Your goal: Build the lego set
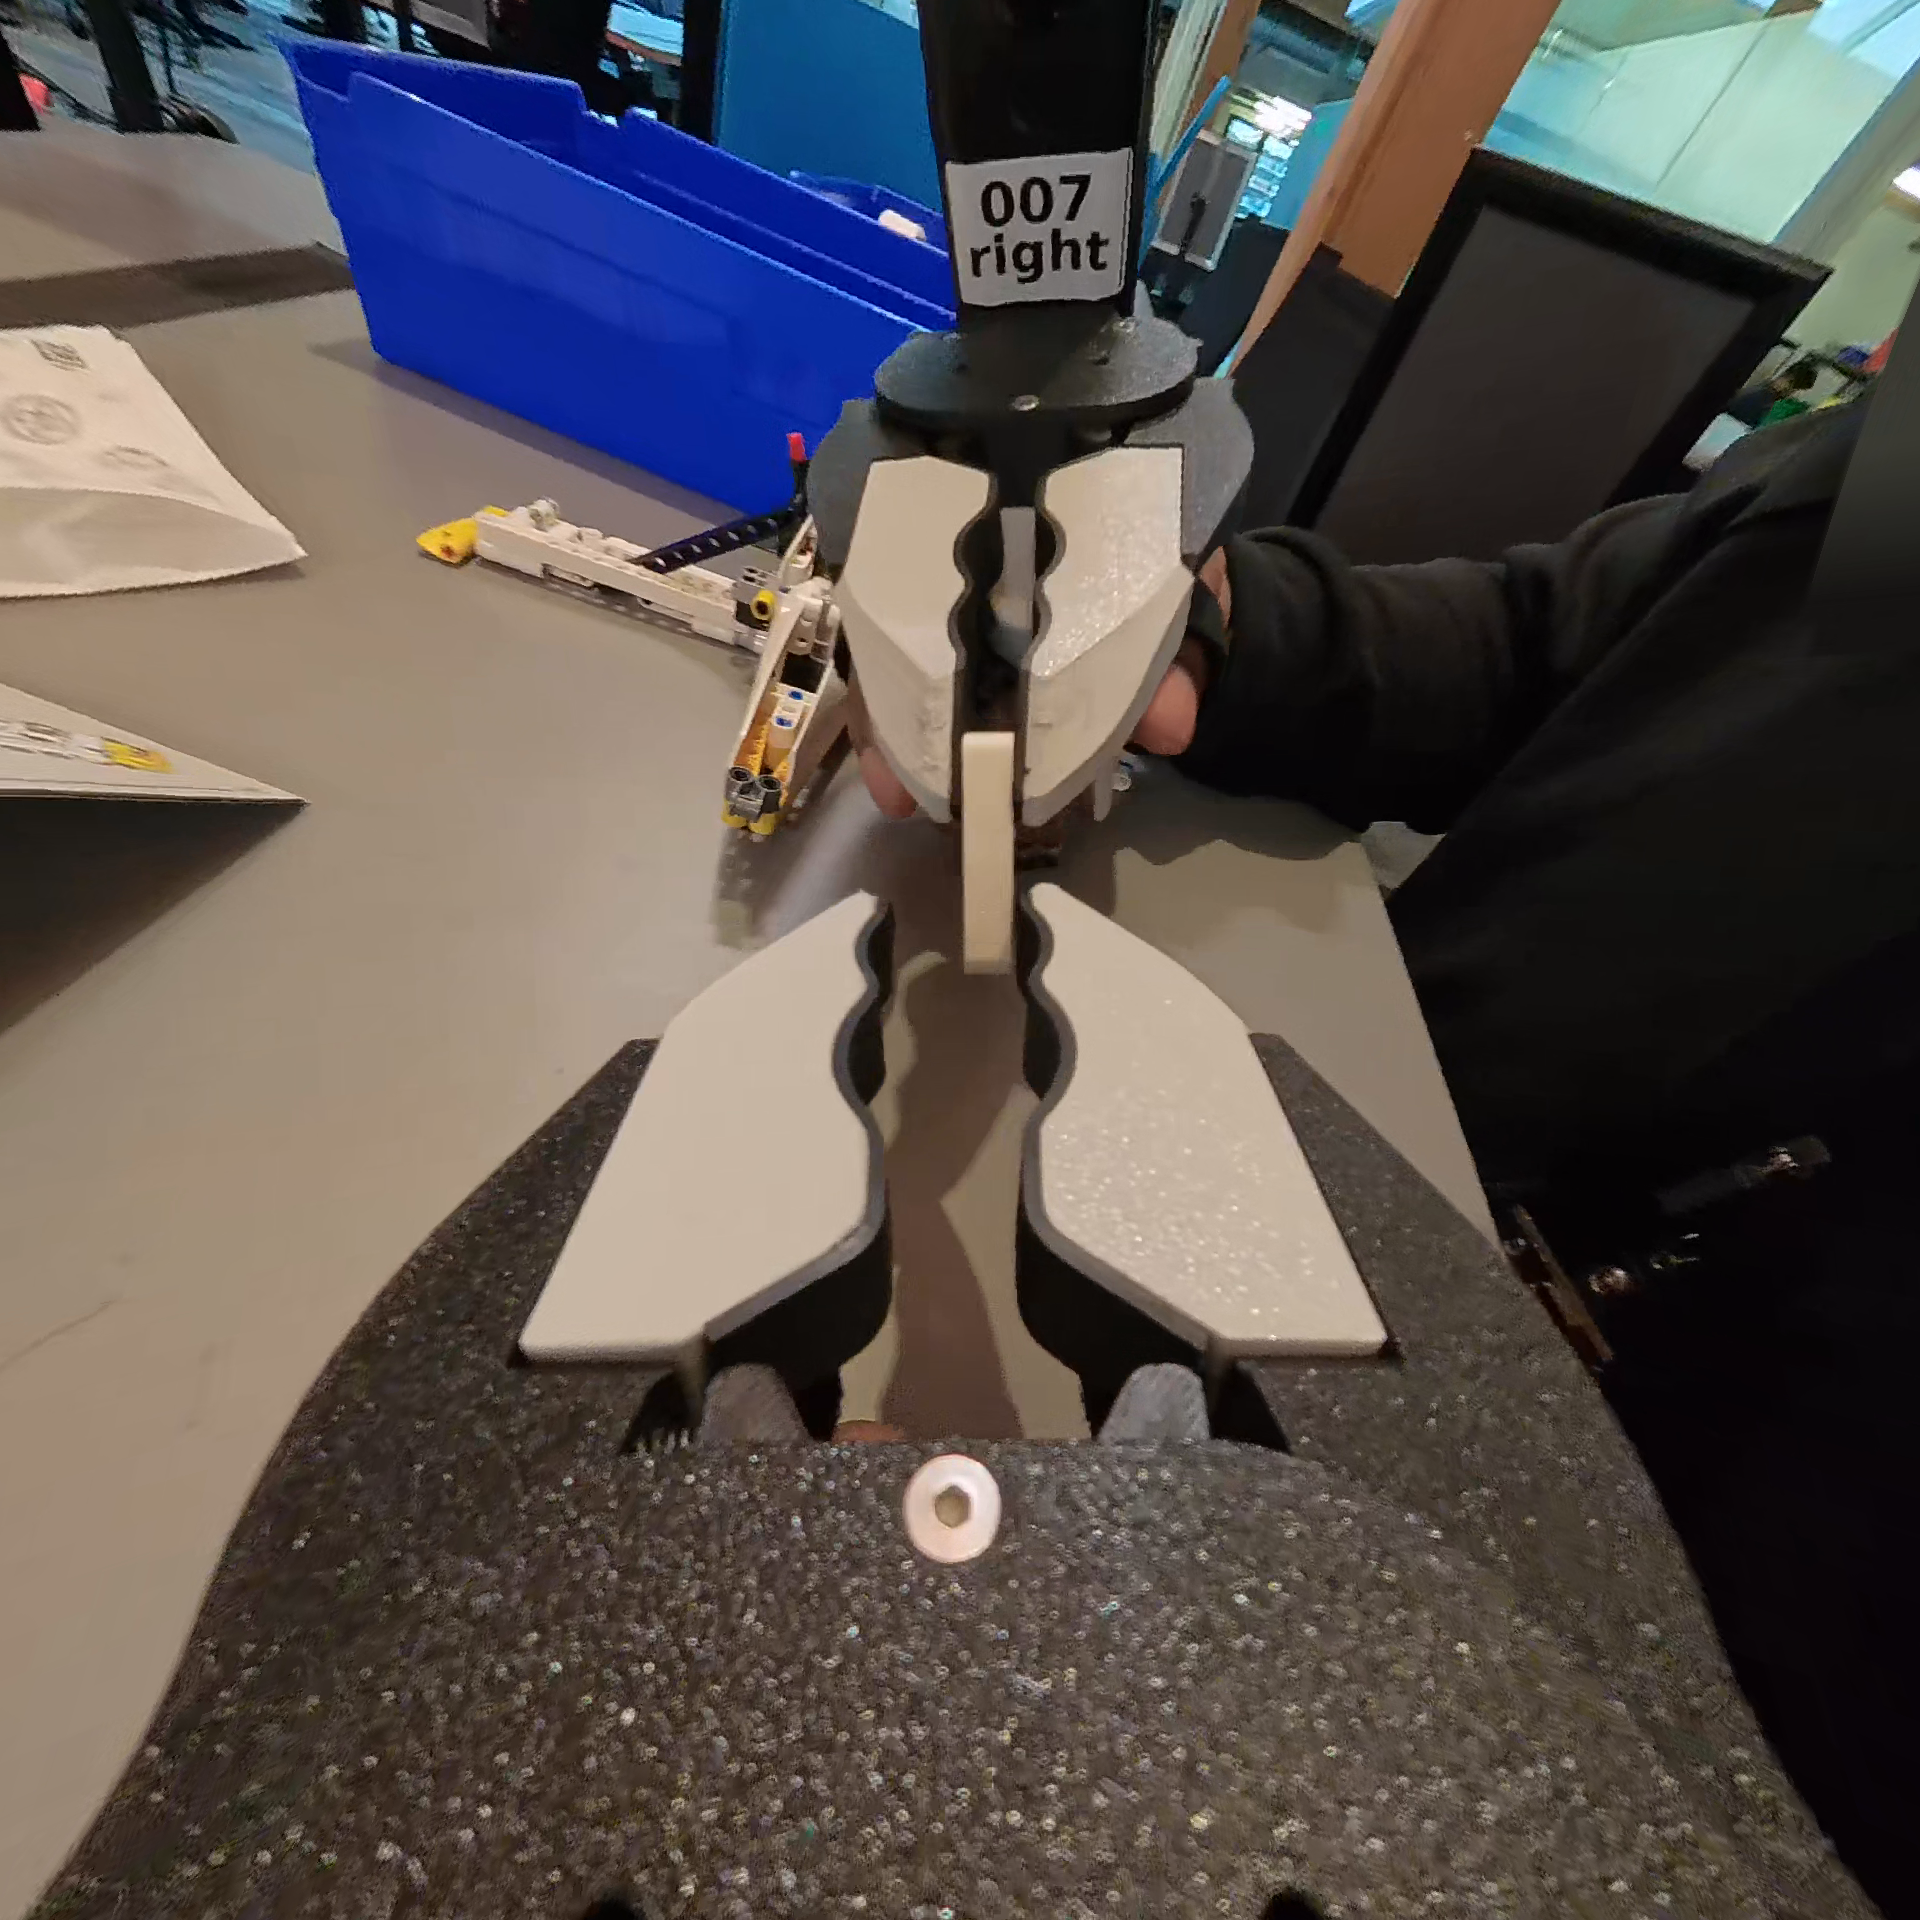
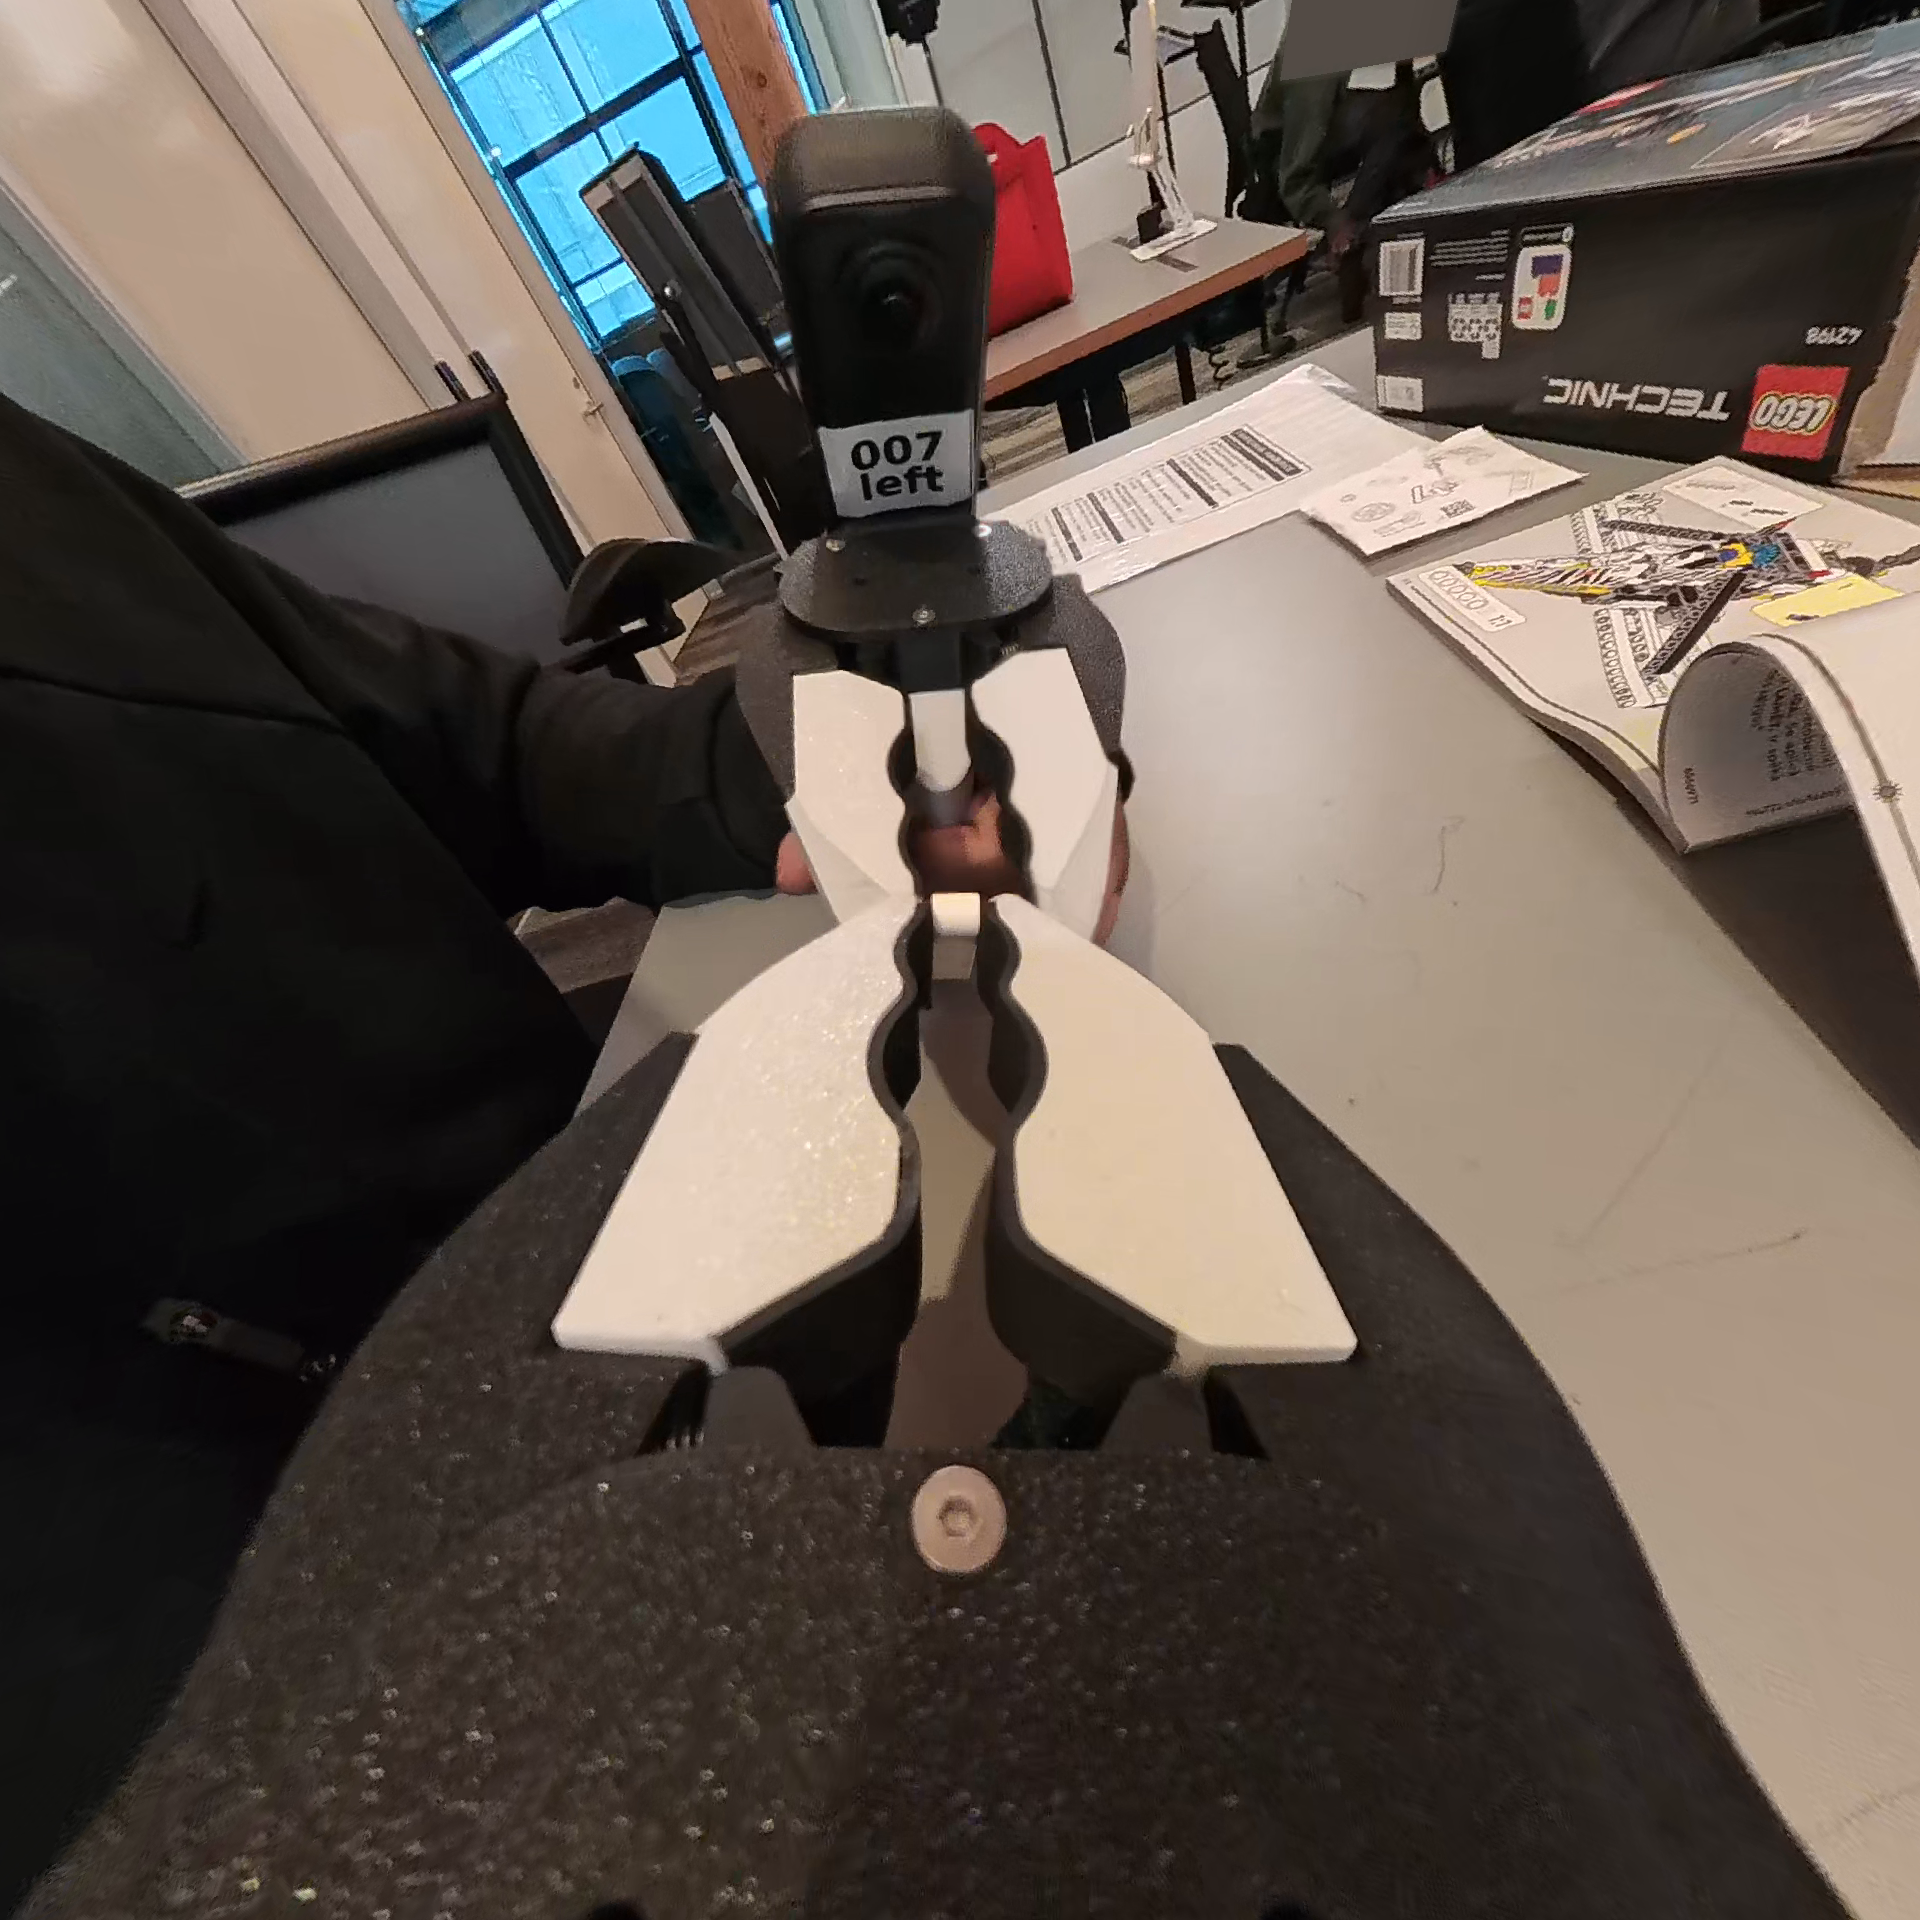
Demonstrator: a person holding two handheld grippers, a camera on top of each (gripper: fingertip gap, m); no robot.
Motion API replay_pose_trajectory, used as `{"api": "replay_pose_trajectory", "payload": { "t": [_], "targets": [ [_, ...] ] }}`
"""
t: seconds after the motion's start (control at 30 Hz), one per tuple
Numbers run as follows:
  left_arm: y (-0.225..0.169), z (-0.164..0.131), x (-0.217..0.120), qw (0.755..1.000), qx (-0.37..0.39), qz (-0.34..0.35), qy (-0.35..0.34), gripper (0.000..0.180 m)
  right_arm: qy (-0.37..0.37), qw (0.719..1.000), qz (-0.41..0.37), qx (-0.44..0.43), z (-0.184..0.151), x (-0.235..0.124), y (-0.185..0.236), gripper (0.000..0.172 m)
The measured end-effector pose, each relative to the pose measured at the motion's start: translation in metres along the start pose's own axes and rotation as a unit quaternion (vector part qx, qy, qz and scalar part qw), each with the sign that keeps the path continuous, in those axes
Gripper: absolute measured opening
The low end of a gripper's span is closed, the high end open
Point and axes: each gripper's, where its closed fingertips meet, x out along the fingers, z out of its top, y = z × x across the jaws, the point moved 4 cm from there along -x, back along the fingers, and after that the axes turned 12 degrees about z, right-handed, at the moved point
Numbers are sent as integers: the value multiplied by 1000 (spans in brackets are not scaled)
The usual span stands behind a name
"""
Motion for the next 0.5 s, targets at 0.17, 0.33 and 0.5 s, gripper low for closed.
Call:
{"api": "replay_pose_trajectory", "payload": {
  "t": [0.17, 0.33, 0.5],
  "targets": [
    [-6, -1, 2, 1000, -9, -27, 8, 8, 8, 1000, 0, -4, -1, 0, 1, 8],
    [0, -3, 3, 1000, -12, -12, 22, 8, 22, 999, -24, 6, -3, -2, -3, 9],
    [19, -7, -3, 997, -2, 62, 42, 7, 149, 979, -141, -15, -27, -14, -15, 12]
  ]
}}
